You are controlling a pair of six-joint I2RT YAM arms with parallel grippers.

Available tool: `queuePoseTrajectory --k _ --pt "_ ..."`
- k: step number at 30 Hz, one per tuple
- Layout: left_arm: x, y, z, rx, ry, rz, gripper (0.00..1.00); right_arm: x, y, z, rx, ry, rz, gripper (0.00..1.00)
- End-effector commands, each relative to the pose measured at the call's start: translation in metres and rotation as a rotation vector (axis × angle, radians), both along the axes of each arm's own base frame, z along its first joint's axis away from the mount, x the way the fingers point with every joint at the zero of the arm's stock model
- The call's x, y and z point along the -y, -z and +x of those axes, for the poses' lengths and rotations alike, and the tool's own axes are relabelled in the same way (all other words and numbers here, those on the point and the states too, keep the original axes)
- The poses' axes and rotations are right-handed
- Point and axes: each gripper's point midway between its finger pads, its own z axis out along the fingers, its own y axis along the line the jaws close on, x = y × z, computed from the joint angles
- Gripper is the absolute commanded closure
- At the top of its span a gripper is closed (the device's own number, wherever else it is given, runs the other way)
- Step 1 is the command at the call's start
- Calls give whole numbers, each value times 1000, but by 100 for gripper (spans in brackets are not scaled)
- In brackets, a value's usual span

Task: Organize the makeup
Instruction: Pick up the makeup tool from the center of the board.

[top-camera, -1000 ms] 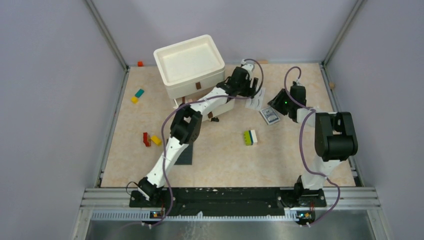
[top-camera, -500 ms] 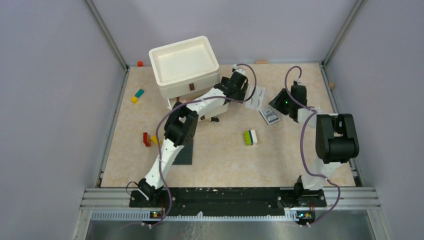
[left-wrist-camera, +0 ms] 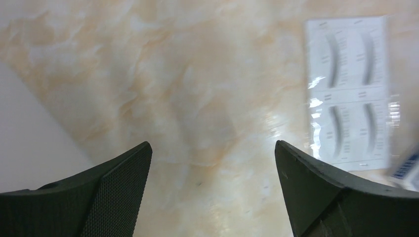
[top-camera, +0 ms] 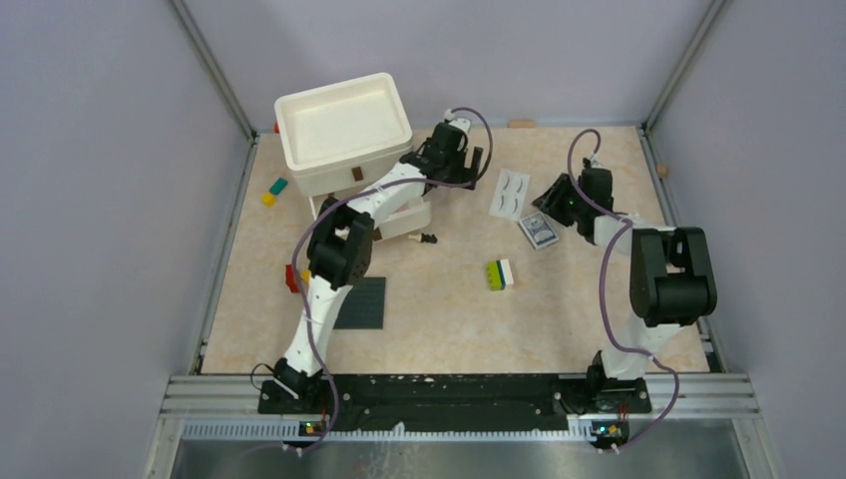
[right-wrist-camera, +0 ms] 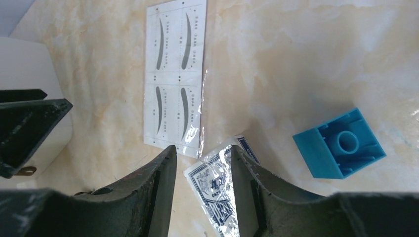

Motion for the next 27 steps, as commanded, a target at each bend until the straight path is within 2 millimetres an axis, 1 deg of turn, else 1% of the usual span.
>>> queuePoseTrajectory --k 1,2,5,7,12,17,21,27 --pt "71 -54 5 106 215 -217 1 -7 -28 28 107 -53 27 56" --pt "77 -53 7 105 223 -231 2 -7 -22 31 92 -52 29 56" --pt "87 -35 9 70 234 -261 5 -6 -12 40 68 -36 35 56" --pt "93 -27 8 58 246 -289 7 -4 -6 46 53 -15 33 55" --pt "103 -4 4 11 261 -318 11 -2 5 58 24 0 32 50" --pt "111 19 -3 -45 279 -333 15 -4 12 63 -5 -5 30 48" --pt "114 34 -10 -87 293 -338 21 -6 17 63 -28 -17 37 48" --pt "118 45 -21 -127 315 -351 32 -12 27 66 -67 -27 40 49"
